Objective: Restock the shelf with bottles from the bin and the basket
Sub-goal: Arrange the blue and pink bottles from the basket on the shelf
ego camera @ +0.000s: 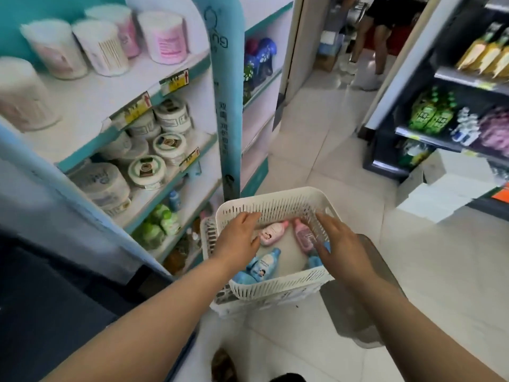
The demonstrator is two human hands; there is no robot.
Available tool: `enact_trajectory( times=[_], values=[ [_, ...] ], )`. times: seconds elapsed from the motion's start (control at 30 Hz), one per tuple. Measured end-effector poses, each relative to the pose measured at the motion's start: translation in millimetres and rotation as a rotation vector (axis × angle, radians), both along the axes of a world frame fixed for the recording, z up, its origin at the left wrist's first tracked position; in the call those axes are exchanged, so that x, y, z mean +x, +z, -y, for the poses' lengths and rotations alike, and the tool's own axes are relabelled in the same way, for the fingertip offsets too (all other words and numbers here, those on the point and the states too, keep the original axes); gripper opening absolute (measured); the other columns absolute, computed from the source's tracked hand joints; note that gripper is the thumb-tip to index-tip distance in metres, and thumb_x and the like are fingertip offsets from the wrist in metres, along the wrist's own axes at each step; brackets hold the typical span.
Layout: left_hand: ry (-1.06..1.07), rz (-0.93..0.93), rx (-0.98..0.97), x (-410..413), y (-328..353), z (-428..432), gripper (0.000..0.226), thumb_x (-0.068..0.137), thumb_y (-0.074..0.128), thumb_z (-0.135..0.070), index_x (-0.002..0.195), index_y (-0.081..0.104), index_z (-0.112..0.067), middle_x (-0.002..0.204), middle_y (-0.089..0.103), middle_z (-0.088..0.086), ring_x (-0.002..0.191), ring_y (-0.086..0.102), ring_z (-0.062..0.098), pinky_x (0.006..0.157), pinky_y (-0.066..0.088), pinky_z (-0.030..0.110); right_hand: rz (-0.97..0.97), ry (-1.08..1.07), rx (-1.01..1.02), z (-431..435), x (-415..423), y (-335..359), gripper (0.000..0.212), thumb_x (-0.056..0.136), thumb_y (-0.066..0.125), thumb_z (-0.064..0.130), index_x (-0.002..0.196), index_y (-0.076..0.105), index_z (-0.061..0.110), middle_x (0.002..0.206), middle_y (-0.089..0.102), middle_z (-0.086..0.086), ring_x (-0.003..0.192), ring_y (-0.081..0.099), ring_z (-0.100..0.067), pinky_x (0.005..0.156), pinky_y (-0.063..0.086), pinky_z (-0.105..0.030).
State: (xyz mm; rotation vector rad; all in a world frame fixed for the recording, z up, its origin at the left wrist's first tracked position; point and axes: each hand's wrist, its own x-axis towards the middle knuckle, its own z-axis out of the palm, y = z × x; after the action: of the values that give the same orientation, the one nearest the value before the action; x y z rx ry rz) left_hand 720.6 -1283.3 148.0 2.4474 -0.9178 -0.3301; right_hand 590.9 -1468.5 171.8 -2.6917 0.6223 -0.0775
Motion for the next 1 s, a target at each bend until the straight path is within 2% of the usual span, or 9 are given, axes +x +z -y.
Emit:
enact_trajectory(
  times=[0.13,0.23,0.33,0.4,0.5,0.63,0.8,1.0],
  values=[
    [0.014,-0.075,0.066,16.6,-40.8,22.9,0.056,0.09,0.058,-0.019,0.142,0.038,-0.015,0.141,0.042,0.007,0.128,0.042,0.025,0.107,0.033,0.033,-0.102,0.016,-0.003,32.2,26.6,-54.7,0.063,0.086,0.061,0.025,0.144,0.038,0.025,0.146,0.044,-0.005,0.132,0.042,-0.026,0.109,0.036,-0.038],
    [0.047,-0.119,0.107,26.5,-67.9,40.2,0.059,0.087,0.061,-0.018,0.142,0.038,-0.019,0.139,0.043,0.005,0.126,0.043,0.025,0.108,0.036,0.038,-0.173,0.023,0.017,53.0,54.3,-97.3,0.065,0.088,0.059,0.027,0.147,0.032,0.023,0.149,0.037,-0.006,0.136,0.036,-0.027,0.111,0.031,-0.038],
    [0.082,-0.169,0.165,37.3,-100.1,61.4,0.066,0.086,0.063,-0.021,0.145,0.033,-0.024,0.142,0.041,0.004,0.128,0.042,0.024,0.107,0.037,0.042,-0.31,0.025,0.042,72.5,85.6,-149.5,0.073,0.09,0.053,0.029,0.151,0.016,0.019,0.155,0.023,-0.011,0.141,0.023,-0.031,0.116,0.023,-0.041],
    [0.101,-0.177,0.209,42.9,-118.1,75.0,0.066,0.088,0.061,-0.022,0.146,0.029,-0.024,0.145,0.038,0.004,0.129,0.041,0.024,0.109,0.034,0.038,-0.419,0.04,0.039,81.9,100.6,-185.0,0.083,0.088,0.053,0.029,0.152,0.001,0.018,0.158,0.012,-0.011,0.144,0.014,-0.032,0.116,0.022,-0.045],
    [0.125,-0.196,0.289,54.7,-149.9,99.9,0.065,0.091,0.057,-0.023,0.148,0.025,-0.022,0.147,0.034,0.005,0.13,0.039,0.023,0.105,0.031,0.032,-0.551,0.033,0.059,94.3,118.2,-231.7,0.089,0.088,0.052,0.016,0.15,-0.012,0.017,0.158,0.0,-0.014,0.143,0.01,-0.04,0.115,0.023,-0.05],
    [0.114,-0.237,0.306,68.6,-196.0,126.4,0.069,0.085,0.064,-0.02,0.145,0.03,-0.017,0.141,0.041,0.012,0.123,0.044,0.029,0.104,0.035,0.036,-0.597,0.027,0.054,105.1,126.4,-266.9,0.083,0.089,0.041,0.002,0.149,-0.015,0.013,0.157,-0.004,-0.02,0.142,0.011,-0.042,0.114,0.026,-0.049],
    [0.128,-0.233,0.292,76.6,-245.2,158.4,0.062,0.081,0.065,-0.021,0.138,0.042,-0.011,0.132,0.049,0.016,0.118,0.047,0.033,0.099,0.035,0.034,-0.578,0.026,0.032,110.5,129.1,-297.7,0.076,0.09,0.035,0.005,0.149,-0.013,0.009,0.152,0.006,-0.026,0.136,0.021,-0.044,0.108,0.035,-0.048],
    [0.141,-0.228,0.45,80.2,-280.3,172.8,0.066,0.083,0.064,-0.027,0.14,0.035,-0.011,0.131,0.043,0.014,0.119,0.042,0.031,0.1,0.036,0.036,-0.511,0.012,-0.045,109.6,138.3,-313.0,0.065,0.092,0.038,0.006,0.149,0.008,0.006,0.139,0.032,-0.025,0.121,0.037,-0.039,0.101,0.037,-0.042]
  ],
)
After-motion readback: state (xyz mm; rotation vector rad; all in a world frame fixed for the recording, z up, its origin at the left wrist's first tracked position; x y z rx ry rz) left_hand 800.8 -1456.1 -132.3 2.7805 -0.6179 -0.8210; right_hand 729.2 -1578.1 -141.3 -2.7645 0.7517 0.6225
